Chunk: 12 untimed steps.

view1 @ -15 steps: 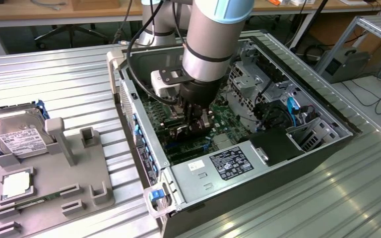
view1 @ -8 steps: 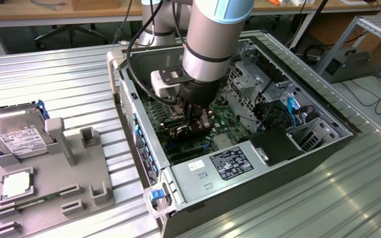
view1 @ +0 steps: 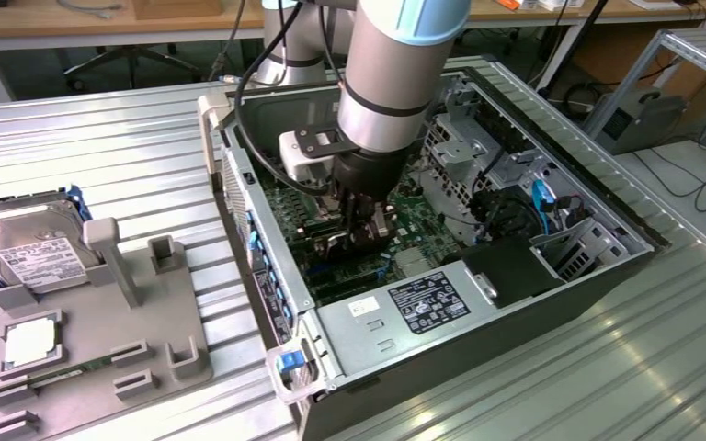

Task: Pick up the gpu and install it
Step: 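Insert the gpu into the slot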

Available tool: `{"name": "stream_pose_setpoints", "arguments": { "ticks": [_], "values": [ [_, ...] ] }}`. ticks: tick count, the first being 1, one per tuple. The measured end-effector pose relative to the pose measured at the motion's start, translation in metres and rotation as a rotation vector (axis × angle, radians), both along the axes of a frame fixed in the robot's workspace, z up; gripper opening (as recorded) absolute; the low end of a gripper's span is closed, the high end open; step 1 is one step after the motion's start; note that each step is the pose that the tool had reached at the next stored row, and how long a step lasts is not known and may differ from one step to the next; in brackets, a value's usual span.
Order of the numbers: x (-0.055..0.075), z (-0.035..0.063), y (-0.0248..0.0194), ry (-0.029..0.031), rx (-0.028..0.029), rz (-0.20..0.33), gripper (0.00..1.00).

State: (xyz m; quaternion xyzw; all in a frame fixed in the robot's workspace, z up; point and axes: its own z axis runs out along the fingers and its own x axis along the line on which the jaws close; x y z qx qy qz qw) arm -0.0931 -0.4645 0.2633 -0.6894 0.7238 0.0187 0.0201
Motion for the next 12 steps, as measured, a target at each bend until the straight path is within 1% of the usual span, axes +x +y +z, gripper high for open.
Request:
{"name": "stream_pose_setpoints", "arguments": {
  "ticks": [12],
  "values": [
    [-0.0014, 0.0, 0.0, -0.0001, 0.0001, 0.0, 0.27]
  ]
}}
